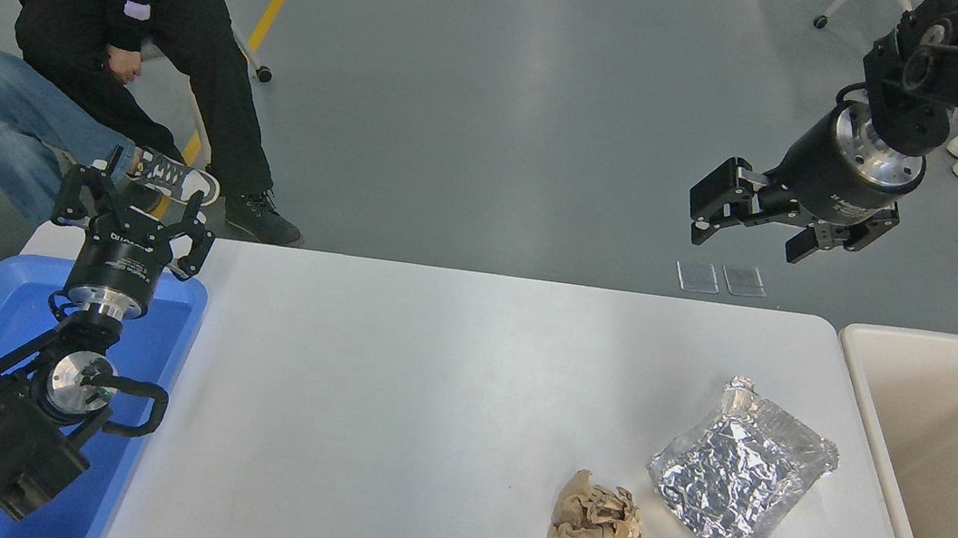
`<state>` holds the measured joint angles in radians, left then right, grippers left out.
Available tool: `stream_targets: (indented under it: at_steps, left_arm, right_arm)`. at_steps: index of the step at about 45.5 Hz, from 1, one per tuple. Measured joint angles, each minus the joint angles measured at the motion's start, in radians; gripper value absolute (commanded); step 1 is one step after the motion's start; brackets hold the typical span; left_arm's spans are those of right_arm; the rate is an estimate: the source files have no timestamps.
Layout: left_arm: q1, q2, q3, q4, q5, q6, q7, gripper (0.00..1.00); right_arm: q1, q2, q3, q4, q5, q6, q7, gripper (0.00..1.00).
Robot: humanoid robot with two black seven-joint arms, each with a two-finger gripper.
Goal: Pick up foil plate and place in dustbin
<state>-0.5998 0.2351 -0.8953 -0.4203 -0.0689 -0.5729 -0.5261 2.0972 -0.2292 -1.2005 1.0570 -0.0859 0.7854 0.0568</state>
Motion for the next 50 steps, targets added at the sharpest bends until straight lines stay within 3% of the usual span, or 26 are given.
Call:
stream_targets:
  at_steps: [50]
  left_arm:
    - [0.0,0.001,-0.001,0.0,0.0,0.001,0.0,0.99]
  right_arm:
    - [0.011,0.003,-0.002,0.0,0.03,0.0,0.001,1.0]
